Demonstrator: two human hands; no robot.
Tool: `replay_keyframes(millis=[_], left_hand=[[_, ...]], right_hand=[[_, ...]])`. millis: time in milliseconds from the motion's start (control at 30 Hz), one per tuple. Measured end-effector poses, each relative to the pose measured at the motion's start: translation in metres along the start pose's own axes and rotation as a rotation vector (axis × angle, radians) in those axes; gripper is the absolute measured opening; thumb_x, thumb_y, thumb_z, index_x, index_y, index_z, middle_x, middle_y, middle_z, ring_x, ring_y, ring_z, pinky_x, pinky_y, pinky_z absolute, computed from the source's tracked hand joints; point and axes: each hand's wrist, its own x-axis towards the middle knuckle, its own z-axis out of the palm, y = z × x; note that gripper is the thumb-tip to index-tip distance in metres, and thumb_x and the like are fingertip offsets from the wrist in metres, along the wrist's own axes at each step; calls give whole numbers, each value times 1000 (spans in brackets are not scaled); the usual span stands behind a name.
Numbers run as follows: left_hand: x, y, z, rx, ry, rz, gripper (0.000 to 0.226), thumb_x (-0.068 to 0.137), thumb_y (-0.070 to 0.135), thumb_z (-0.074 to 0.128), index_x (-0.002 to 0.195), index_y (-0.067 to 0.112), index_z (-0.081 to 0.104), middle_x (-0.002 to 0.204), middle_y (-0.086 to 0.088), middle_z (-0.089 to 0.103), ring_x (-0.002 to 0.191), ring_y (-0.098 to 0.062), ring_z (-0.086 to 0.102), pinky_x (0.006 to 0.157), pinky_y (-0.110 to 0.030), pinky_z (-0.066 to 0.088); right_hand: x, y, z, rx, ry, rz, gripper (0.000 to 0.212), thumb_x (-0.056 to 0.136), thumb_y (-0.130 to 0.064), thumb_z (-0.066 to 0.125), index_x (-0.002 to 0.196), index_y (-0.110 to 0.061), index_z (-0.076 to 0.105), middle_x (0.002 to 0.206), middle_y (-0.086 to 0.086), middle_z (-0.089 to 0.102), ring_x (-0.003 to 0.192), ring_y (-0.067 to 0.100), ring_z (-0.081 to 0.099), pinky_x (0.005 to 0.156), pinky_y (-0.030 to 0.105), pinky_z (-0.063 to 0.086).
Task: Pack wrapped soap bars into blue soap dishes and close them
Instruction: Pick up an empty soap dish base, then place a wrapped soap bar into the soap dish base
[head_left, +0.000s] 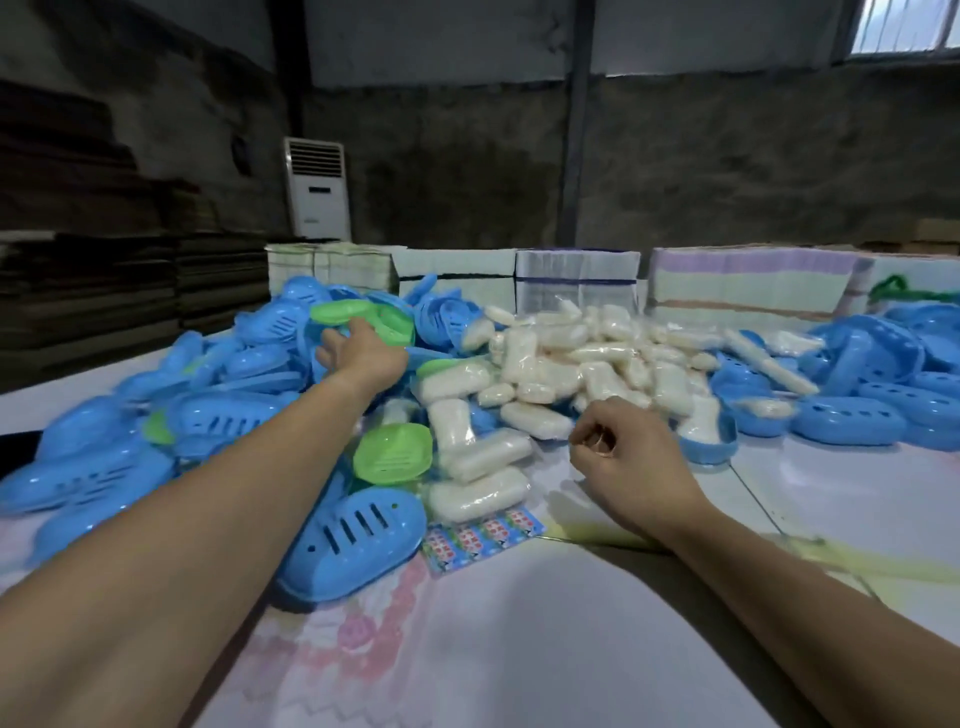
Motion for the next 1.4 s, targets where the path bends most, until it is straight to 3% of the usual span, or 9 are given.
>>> replay_keyframes(millis=[133,500,633,733,867,1000,1100,1267,1400], left_hand=[[15,-12,8,189,25,-80,71,92,24,62,150,15,23,160,-20,5,145,-42,14,115,-51,23],[18,-20,-10,694,32,128,65,90,40,65,141,15,34,139,-20,47,132,-37,40,98,-44,41],[11,-22,-13,793,46,319,64,87,47,67,132,13,38,117,-13,56,106,-31,58,72,-37,42],[8,-25,-20,830,21,386,74,82,48,71,135,13,33,108,-10,52,94,-31,56,68,-37,42],[7,-30,-18,714,-108,478,82,85,22,70,150,15,21,134,-17,43,111,-41,56,83,-46,50],[4,-29,-18,459,-54,514,78,86,18,66,153,19,25,142,-14,42,123,-41,51,97,-49,44],[-3,-18,-17,76,7,490,74,85,15,69,149,20,33,139,-11,48,125,-33,50,99,-46,44],[-34,8,-7,-786,-192,162,69,82,-8,70,127,32,37,117,-7,49,97,-20,59,84,-44,61],[-47,18,13,-712,-230,104,72,71,-11,75,126,26,47,123,-11,53,110,-33,58,89,-50,58]], right_hand=[[-2,-8,3,-83,-94,-114,14,79,-18,66,81,-32,66,78,-15,55,77,4,49,70,25,37],[-1,-6,6,-58,-159,-127,17,80,-17,67,83,-34,66,82,-14,56,80,-4,52,71,23,37],[-2,-5,5,-61,-164,-117,14,81,-19,66,86,-32,69,83,-14,57,82,-2,52,73,24,40],[-2,-5,3,-34,-177,-117,12,82,-22,66,84,-34,68,84,-13,59,84,-1,53,74,23,41],[-4,-6,1,-4,-200,-104,14,82,-25,66,80,-38,64,86,-12,60,85,-1,53,74,21,41],[-4,-7,0,2,-191,-94,17,82,-22,66,79,-38,64,85,-13,59,84,-2,52,69,12,36],[-3,-8,-2,14,-174,-85,17,82,-19,67,79,-36,65,84,-12,60,86,-4,51,70,6,36],[-3,-9,-4,34,-178,-63,20,82,-17,66,78,-37,64,85,-11,60,86,-2,51,69,6,36],[-3,-7,-7,37,-177,-38,22,83,-20,66,76,-40,62,87,-12,61,83,-1,53,67,8,37]])
